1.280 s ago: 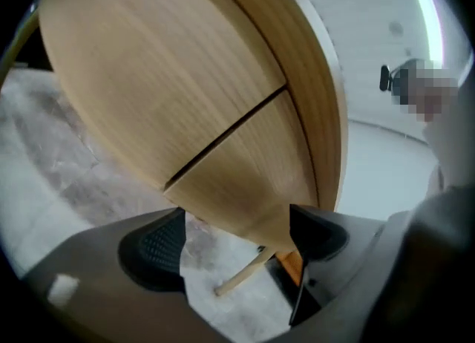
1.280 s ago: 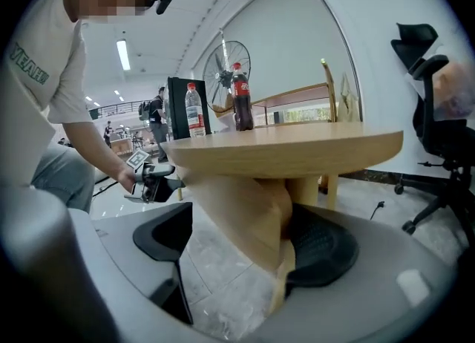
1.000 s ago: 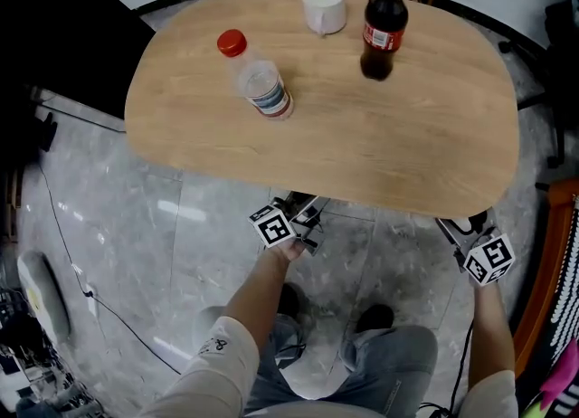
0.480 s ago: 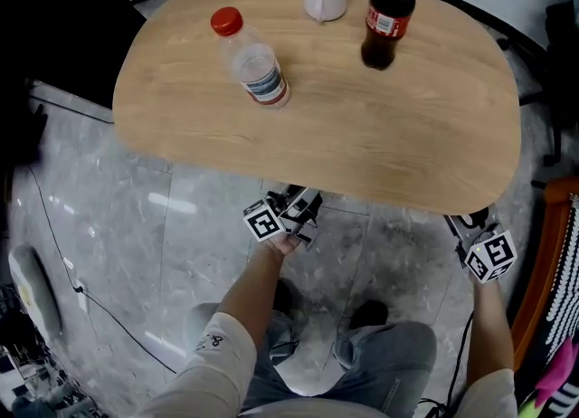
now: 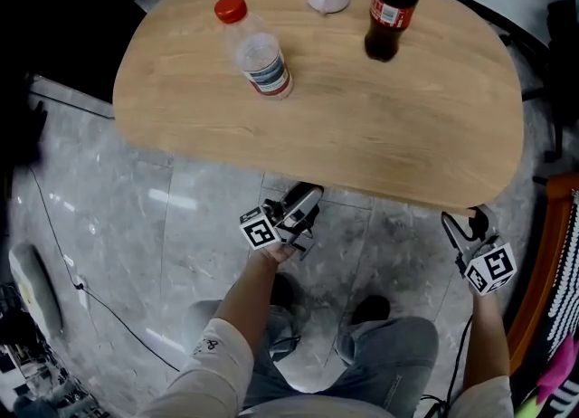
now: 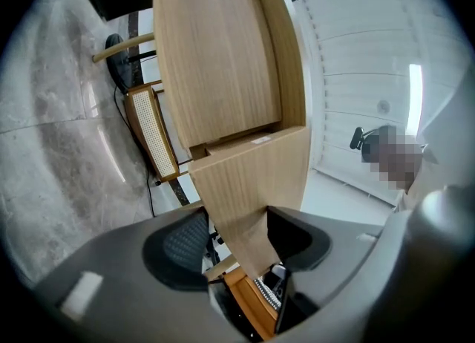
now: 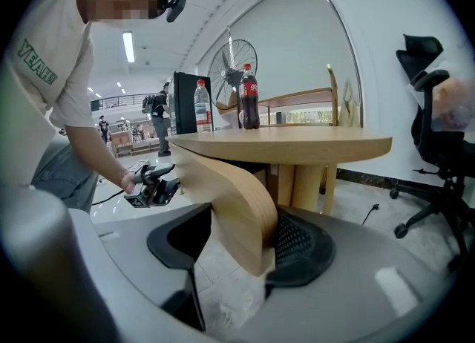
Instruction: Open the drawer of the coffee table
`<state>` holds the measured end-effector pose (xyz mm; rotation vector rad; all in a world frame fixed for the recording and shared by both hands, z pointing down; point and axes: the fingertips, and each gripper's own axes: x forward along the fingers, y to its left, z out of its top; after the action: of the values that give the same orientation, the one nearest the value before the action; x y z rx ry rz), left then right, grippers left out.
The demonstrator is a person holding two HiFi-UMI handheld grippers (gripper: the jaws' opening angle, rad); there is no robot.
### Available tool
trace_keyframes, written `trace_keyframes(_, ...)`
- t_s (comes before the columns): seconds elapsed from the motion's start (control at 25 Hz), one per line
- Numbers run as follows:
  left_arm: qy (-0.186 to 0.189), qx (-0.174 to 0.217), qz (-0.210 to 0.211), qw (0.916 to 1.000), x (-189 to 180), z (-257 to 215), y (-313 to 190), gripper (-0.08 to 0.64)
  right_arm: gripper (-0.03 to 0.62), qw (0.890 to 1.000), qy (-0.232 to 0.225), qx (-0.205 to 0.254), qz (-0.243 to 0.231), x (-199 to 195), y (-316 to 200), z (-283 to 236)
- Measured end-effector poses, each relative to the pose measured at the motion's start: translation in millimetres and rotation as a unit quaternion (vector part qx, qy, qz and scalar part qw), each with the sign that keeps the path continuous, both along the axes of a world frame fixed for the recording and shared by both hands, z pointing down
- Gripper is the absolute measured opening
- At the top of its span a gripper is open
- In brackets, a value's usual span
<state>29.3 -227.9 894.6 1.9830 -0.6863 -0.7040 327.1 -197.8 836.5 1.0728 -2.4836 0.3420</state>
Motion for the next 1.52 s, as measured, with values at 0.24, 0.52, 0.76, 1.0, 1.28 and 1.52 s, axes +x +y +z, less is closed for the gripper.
trace_keyframes(0.24, -0.002, -0.001, 0.007, 1.0000, -4, -2, 25, 0.241, 0.241, 1.000, 0.004, -0.007, -0.005, -4, 25, -2)
trace_keyframes(0.52, -0.002, -0.004, 0.010, 0.9999, -8, -3, 54, 0.229, 0.242, 1.000, 0.003, -0.012, -0.001, -7, 52, -7)
trace_keyframes(0.76, 0.007, -0.004, 0.011, 0.9999, -11, -7, 71, 0.216, 0.241, 1.000, 0.001, -0.016, -0.004, -9, 68, -12)
trace_keyframes(1.0, 0.009, -0.011, 0.028, 0.9995, -13, -6, 94, 0.212, 0.238, 1.000, 0.001, -0.026, -0.009, -12, 92, -11)
trace_keyframes(1.28, 0.003, -0.021, 0.034, 0.9992, -15, 0, 105, 0.191, 0.235, 0.999, 0.002, -0.035, -0.006, -15, 101, -7)
trace_keyframes(1.52, -0.008, -0.023, 0.051, 0.9984, -13, 4, 105, 0.179, 0.233, 0.999, 0.005, -0.040, -0.016, -13, 102, -3)
